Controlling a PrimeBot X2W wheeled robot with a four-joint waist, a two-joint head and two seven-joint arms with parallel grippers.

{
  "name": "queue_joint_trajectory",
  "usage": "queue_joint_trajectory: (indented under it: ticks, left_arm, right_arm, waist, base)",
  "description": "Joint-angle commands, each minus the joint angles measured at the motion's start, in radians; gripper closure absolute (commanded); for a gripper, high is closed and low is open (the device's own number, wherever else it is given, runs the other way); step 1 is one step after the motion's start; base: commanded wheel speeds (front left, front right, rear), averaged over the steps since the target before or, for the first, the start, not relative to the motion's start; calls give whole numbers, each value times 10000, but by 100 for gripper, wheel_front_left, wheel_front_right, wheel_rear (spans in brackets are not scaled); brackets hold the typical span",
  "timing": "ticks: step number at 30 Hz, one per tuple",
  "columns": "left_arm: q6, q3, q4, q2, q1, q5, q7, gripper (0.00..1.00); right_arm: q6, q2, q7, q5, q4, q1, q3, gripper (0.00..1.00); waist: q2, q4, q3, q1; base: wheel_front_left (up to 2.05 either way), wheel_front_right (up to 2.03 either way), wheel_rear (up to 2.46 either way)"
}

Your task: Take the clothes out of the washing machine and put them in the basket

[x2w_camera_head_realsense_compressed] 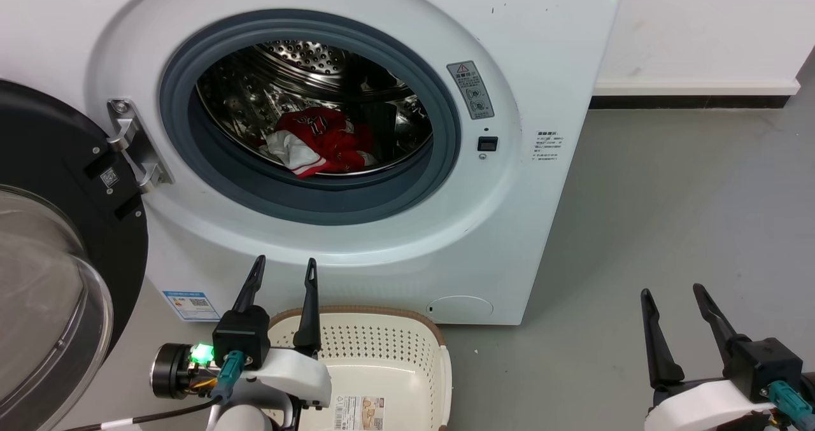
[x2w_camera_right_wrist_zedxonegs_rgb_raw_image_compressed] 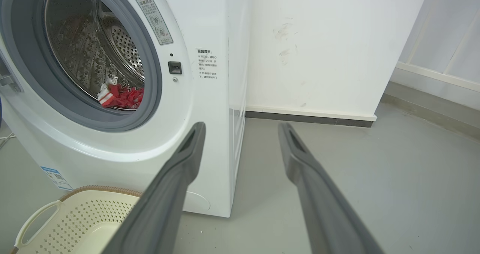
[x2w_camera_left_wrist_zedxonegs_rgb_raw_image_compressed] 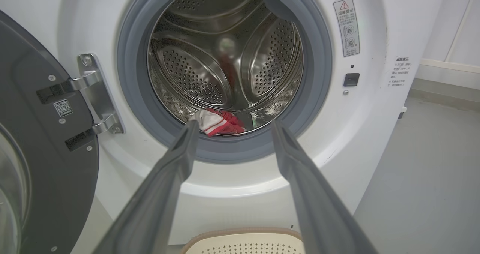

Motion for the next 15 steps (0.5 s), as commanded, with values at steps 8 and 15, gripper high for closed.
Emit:
queue_joint_trajectory:
  ticks: [8,15]
  left_arm:
    - [59,90,233,-23,-617,-6,-27,0]
    - [10,379,690,62,-1922,42,-27,0]
  right_arm:
    - [-7,16,26,23,-215,-256,123,0]
    - [-7,16,-15,-6,-445,-906,362,0]
  waist:
    - [0,-88,584,0]
    - [0,-384,1922,0]
  base:
    - [0,0,0]
    - [0,0,0]
